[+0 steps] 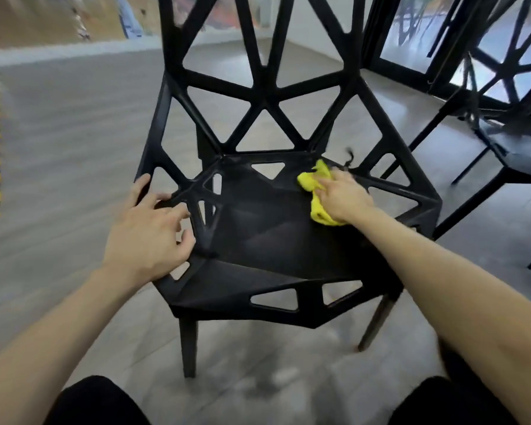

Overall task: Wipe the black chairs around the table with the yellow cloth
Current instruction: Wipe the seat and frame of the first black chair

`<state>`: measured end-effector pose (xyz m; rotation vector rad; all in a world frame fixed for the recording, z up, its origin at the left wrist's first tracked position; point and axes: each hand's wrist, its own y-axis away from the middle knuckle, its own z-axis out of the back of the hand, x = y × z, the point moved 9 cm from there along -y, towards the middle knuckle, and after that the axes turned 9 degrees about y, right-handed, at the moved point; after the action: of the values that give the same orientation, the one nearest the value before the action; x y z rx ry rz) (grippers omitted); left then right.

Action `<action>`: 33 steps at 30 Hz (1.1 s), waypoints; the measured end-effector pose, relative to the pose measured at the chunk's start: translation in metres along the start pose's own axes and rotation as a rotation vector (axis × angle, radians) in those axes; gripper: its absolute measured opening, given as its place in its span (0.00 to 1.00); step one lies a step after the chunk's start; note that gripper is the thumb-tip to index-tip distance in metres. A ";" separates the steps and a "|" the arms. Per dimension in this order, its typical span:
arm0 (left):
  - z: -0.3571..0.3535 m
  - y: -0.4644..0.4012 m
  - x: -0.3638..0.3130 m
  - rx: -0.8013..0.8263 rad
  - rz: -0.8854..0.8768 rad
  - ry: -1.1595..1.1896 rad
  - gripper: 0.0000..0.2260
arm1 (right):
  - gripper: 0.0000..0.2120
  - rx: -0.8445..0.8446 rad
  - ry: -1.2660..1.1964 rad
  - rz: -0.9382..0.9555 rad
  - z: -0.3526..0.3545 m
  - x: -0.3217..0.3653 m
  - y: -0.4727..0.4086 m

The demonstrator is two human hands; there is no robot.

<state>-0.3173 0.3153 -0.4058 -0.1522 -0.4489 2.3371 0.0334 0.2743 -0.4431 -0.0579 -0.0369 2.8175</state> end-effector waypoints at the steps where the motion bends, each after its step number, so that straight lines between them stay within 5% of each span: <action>1: 0.001 0.000 0.000 -0.003 0.006 0.007 0.12 | 0.25 -0.005 0.030 -0.058 -0.003 0.000 -0.019; 4: 0.001 0.001 0.004 0.003 0.028 0.019 0.15 | 0.32 0.009 0.016 -0.106 -0.014 0.064 -0.023; 7: 0.004 0.003 -0.001 -0.038 -0.030 0.048 0.16 | 0.31 0.070 -0.152 0.348 -0.012 0.176 0.042; 10: 0.003 0.005 0.000 -0.047 -0.055 0.063 0.17 | 0.29 0.083 -0.258 0.591 -0.002 0.181 0.067; 12: 0.004 0.005 0.000 -0.056 -0.064 0.066 0.17 | 0.27 0.044 -0.118 0.485 -0.013 0.134 0.028; 15: 0.005 0.006 -0.002 -0.086 -0.068 0.092 0.16 | 0.32 -0.099 0.017 -0.008 -0.022 0.028 -0.062; 17: 0.004 0.005 -0.003 -0.109 -0.062 0.105 0.15 | 0.33 -0.118 -0.016 -0.150 -0.032 0.031 -0.099; 22: 0.005 0.006 -0.002 -0.142 -0.062 0.116 0.13 | 0.30 -0.150 -0.225 0.143 -0.022 0.189 -0.100; 27: 0.010 0.005 -0.003 -0.182 -0.048 0.125 0.15 | 0.29 -0.013 -0.274 0.301 -0.011 0.193 -0.001; 33: 0.005 0.006 -0.002 -0.153 -0.040 0.065 0.15 | 0.33 -0.056 -0.175 0.680 0.021 0.173 0.174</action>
<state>-0.3213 0.3088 -0.4037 -0.2887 -0.5934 2.2508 -0.1861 0.1640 -0.4334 0.2030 -0.1647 3.4924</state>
